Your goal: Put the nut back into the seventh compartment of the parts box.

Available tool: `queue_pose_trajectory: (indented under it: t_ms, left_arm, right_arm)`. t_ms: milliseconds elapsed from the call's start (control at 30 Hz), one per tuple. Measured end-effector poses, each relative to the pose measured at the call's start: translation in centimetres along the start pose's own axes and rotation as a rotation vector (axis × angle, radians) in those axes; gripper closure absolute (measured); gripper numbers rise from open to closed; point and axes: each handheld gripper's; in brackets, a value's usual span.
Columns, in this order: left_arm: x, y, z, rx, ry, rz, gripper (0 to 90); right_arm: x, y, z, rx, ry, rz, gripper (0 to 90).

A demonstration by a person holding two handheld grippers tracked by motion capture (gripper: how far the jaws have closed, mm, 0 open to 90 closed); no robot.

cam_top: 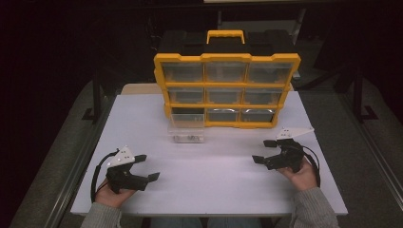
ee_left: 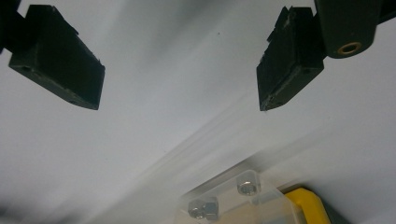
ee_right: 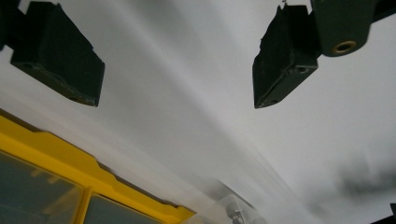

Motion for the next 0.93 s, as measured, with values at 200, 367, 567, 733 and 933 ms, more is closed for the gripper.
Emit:
queue_pose_trajectory:
  t_ms: [200,367,567,733,933]
  left_arm:
    - [-0.1,-0.3,0.0,-0.007,-0.004,-0.001,15.8]
    - [-0.3,-0.5,0.1,-0.003,-0.006,-0.001,15.8]
    - [-0.4,-0.8,-0.1,-0.01,-0.011,-0.003,15.9]
    - [-0.4,-0.9,-0.2,-0.015,-0.018,0.0,16.7]
    - [-0.6,-1.0,-0.2,-0.022,-0.013,-0.001,16.7]
  right_arm:
    - [-0.3,-0.5,0.5,0.007,-0.007,0.003,15.9]
    - [-0.2,-0.9,0.8,0.007,-0.02,-0.002,15.8]
    - [-0.1,-1.7,1.4,0.014,-0.024,-0.01,15.9]
    - [0.0,-2.3,1.9,0.013,-0.033,-0.012,15.9]
    - [-0.1,-2.9,2.4,0.017,-0.022,-0.025,15.9]
Point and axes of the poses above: each handheld gripper's, and its own axes: z roughly backward along the jaws, y roughly out of its top, x roughly to its right, and after that the axes turned 2 degrees about x, right-handed
